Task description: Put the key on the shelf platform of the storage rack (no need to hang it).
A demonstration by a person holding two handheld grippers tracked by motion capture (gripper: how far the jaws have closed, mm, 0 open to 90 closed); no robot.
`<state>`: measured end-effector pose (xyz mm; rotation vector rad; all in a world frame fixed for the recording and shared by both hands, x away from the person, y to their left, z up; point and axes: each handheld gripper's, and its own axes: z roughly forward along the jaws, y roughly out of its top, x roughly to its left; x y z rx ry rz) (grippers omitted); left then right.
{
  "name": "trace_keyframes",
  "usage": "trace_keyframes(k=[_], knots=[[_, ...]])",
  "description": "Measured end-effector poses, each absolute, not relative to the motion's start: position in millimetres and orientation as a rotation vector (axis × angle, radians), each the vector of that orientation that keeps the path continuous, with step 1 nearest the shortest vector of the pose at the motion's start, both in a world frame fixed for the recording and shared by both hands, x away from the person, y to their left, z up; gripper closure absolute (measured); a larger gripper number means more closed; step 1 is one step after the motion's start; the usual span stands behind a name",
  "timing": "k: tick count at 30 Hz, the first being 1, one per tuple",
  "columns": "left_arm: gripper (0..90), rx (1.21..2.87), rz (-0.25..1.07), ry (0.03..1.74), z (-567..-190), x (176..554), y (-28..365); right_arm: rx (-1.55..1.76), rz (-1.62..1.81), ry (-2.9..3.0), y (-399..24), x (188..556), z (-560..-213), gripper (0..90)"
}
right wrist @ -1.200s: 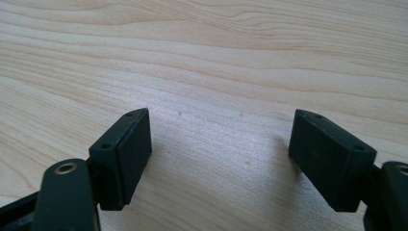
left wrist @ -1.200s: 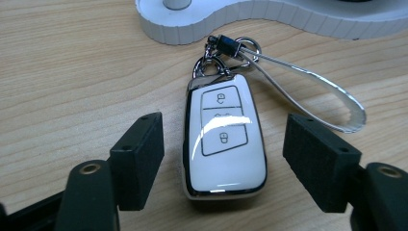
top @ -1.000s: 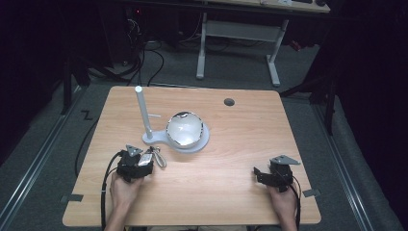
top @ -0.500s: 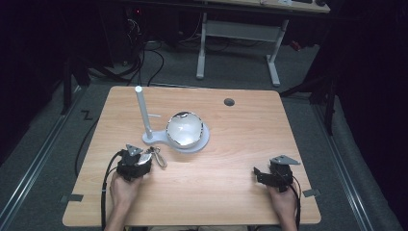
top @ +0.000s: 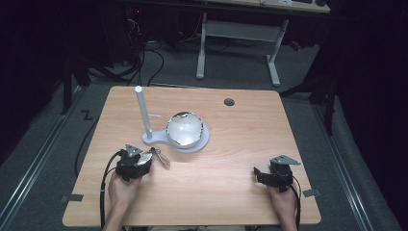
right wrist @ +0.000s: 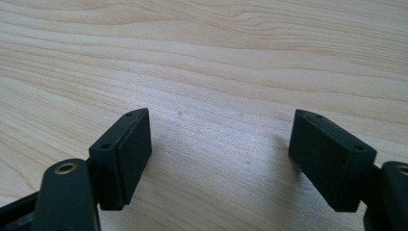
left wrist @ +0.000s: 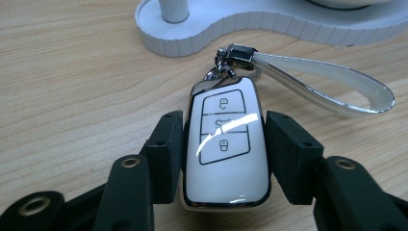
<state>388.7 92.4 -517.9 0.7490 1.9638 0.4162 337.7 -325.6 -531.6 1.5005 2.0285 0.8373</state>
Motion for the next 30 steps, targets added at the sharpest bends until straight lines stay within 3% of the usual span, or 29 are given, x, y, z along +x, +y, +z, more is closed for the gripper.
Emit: trace_keyframes(k=[30], knots=[[50.3, 0.658, 0.238, 1.849, -450, 361, 103, 1.501, 0.838, 2.028, -326, 338, -532, 23.3]])
